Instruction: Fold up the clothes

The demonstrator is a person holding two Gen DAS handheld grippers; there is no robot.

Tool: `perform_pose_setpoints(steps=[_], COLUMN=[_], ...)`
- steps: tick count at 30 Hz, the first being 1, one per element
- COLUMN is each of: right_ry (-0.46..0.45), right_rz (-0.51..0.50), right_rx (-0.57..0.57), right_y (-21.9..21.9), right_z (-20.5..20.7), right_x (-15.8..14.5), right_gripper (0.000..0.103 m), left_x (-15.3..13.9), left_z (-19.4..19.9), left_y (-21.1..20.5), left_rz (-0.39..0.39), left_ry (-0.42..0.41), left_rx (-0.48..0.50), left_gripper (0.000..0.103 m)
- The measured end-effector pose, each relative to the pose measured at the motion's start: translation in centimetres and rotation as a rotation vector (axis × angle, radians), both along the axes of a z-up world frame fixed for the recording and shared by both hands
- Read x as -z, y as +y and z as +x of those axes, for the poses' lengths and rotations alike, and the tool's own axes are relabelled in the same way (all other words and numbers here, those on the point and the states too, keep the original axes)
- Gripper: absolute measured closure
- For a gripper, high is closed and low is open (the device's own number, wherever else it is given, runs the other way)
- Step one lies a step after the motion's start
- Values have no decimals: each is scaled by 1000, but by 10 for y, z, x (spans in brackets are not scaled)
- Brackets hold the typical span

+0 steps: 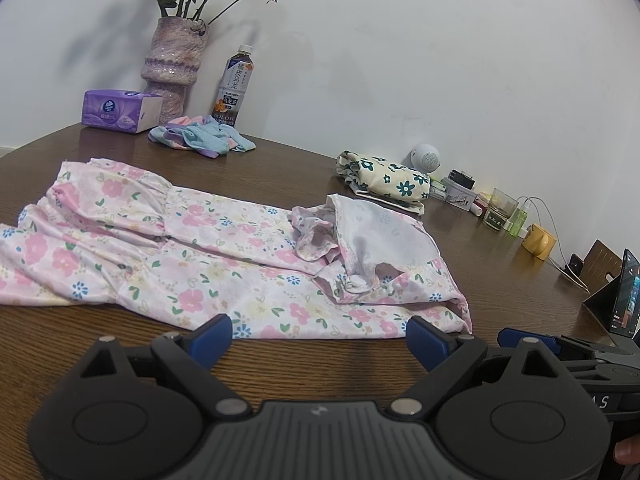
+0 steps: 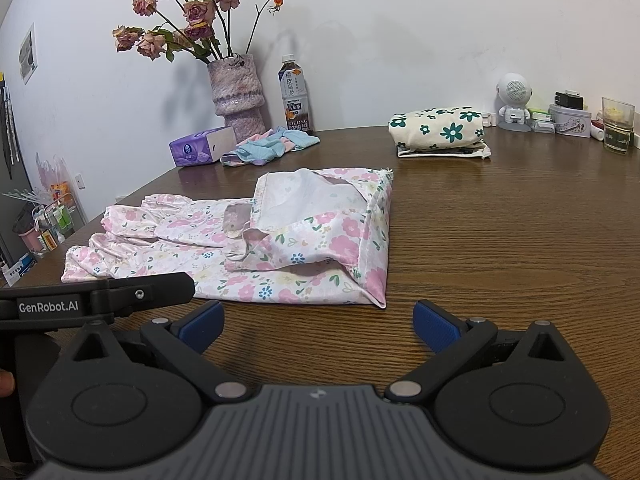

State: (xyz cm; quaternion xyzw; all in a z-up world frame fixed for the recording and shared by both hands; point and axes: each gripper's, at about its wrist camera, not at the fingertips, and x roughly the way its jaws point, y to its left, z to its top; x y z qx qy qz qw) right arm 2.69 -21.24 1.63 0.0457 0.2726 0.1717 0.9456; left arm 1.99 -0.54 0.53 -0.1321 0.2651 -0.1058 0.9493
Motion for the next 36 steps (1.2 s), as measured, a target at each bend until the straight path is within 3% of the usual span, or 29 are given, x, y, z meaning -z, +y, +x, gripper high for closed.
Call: perform_pose_setpoints(steps=[13,19,36], right_ry=[-1,28,36], right_rz=[1,0,53], right_rx=[1,-6,-31], right_y=[0,-1,-57], right_z=[0,4,30], right_x=[0,-1,-21], right_gripper=[1,1,1], left_x=[-1,-11,-49], left_z=[0,4,44], left_y=[-1,4,-50], left_rz=[13,-32,137], left_ry=[3,18,17], left_rx=[-16,-10,-45], left_gripper=[9,9,10])
